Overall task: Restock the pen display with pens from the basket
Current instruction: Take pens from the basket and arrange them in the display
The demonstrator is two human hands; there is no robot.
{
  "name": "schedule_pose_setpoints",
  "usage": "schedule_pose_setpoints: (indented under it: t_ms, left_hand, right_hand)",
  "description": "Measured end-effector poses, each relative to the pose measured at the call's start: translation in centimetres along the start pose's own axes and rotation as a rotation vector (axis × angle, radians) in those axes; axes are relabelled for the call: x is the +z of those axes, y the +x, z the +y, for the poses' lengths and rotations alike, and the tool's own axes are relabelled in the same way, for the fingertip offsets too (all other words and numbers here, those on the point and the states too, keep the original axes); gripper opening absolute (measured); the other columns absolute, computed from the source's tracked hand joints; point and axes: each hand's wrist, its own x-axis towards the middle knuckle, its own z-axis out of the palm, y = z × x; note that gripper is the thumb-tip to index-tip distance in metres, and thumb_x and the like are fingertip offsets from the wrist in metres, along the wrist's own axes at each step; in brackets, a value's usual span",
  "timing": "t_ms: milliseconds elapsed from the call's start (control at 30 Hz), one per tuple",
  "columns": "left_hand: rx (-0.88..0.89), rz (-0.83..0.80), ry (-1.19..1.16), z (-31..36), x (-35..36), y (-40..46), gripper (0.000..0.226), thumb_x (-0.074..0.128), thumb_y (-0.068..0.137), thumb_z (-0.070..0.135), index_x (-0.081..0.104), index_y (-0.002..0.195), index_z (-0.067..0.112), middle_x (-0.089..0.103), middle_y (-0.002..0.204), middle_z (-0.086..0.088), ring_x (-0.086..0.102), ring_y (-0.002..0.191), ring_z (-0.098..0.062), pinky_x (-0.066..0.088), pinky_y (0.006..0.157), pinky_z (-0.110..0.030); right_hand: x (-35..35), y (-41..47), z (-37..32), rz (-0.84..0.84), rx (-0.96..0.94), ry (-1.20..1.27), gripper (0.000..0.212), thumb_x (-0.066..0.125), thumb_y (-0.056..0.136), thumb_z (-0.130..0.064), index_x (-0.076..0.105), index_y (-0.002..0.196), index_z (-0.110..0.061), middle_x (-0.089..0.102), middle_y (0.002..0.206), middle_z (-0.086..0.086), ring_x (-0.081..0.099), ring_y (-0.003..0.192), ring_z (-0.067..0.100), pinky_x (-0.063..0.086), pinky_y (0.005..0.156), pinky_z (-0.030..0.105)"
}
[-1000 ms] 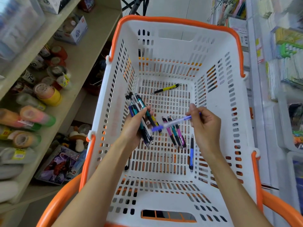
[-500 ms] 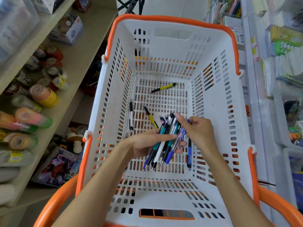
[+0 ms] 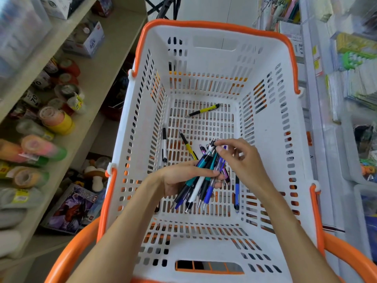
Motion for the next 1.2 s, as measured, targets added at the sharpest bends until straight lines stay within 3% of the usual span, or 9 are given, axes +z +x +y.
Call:
schedule_pose_setpoints:
  t_ms: [133,333,433,533,700,867,967,1067,1200]
  left_hand:
    - [-0.012,0.038,0.01,-0.1,-0.5,0.1,0.009,0.059,0.094,0.019,0.061,0.101,0.013,0.069,0.078,0.002,0.066,0.068,-0.007,0.056,0.066,-0.023]
    - [-0.025,0.109,0.099,-0.4,-1.4,0.3,0.011,0.059,0.094,0.018,0.061,0.103,0.013,0.064,0.08,-0.001,0.061,0.067,-0.01,0.053,0.068,-0.027]
    - [-0.072,0.073,0.096,-0.4,-1.5,0.2,0.011,0.06,0.093,0.018,0.061,0.102,0.011,0.064,0.079,-0.003,0.06,0.066,-0.013,0.054,0.067,-0.027]
    - [-0.083,0.039,0.169,-0.4,-1.4,0.2,0.01,0.059,0.094,0.016,0.06,0.102,0.01,0.064,0.077,-0.001,0.06,0.065,-0.01,0.054,0.067,-0.023]
    - [-0.129,0.009,0.322,-0.7,-1.5,0.4,0.006,0.062,0.092,0.015,0.061,0.098,0.016,0.065,0.077,0.004,0.061,0.069,-0.005,0.051,0.068,-0.019]
    - [-0.121,-0.03,0.33,-0.7,-1.9,0.3,0.006,0.064,0.09,0.019,0.062,0.095,0.017,0.062,0.083,-0.003,0.059,0.075,-0.012,0.05,0.086,-0.035]
    - [-0.127,-0.022,0.319,-0.7,-2.0,0.4,0.011,0.066,0.089,0.02,0.061,0.098,0.016,0.061,0.085,-0.003,0.058,0.072,-0.013,0.049,0.08,-0.032]
    - [-0.092,-0.002,0.26,-0.5,-2.0,0.4,0.013,0.064,0.09,0.02,0.061,0.1,0.013,0.061,0.083,-0.003,0.057,0.068,-0.013,0.052,0.071,-0.027]
    - [-0.052,0.015,0.162,-0.5,-2.4,0.5,0.016,0.064,0.09,0.019,0.061,0.104,0.012,0.061,0.084,-0.003,0.057,0.074,-0.015,0.052,0.078,-0.031]
  right_hand:
    - [-0.2,-0.1,0.1,-0.042,-0.058,-0.132,0.019,0.064,0.087,-0.03,0.065,0.101,-0.043,0.045,0.085,-0.01,0.043,0.079,-0.005,0.034,0.071,0.005]
    - [0.7,-0.4,0.6,-0.149,-0.097,-0.356,0.034,0.058,0.09,-0.041,0.057,0.125,-0.042,0.041,0.082,-0.014,0.045,0.074,-0.003,0.032,0.062,0.012]
    - [0.8,-0.5,0.5,-0.158,-0.078,-0.278,0.03,0.064,0.088,-0.035,0.062,0.118,-0.039,0.045,0.078,-0.013,0.046,0.067,0.005,0.039,0.062,0.017]
    - [0.7,-0.3,0.6,-0.189,0.002,-0.179,0.018,0.073,0.08,-0.029,0.068,0.096,-0.035,0.051,0.07,-0.01,0.046,0.06,0.005,0.042,0.061,0.019]
    - [0.1,-0.2,0.5,-0.391,0.145,-0.114,0.019,0.077,0.077,-0.029,0.067,0.091,-0.023,0.041,0.064,-0.003,0.035,0.051,0.006,0.032,0.051,0.018]
    - [0.3,-0.7,-0.1,-0.267,-0.025,-0.197,0.029,0.08,0.072,-0.033,0.064,0.095,-0.033,0.051,0.083,-0.01,0.044,0.061,0.008,0.045,0.065,0.029]
    - [0.1,-0.5,0.0,-0.228,-0.04,-0.239,0.032,0.08,0.068,-0.043,0.066,0.096,-0.038,0.052,0.086,-0.015,0.046,0.064,0.004,0.042,0.064,0.021]
    - [0.2,-0.6,-0.1,-0.077,-0.106,-0.323,0.033,0.079,0.065,-0.05,0.068,0.092,-0.035,0.053,0.088,-0.018,0.05,0.067,0.001,0.039,0.06,0.013]
    - [0.7,-0.7,-0.4,-0.045,-0.112,-0.3,0.034,0.079,0.068,-0.047,0.066,0.095,-0.032,0.053,0.096,-0.017,0.053,0.066,0.002,0.045,0.064,0.015]
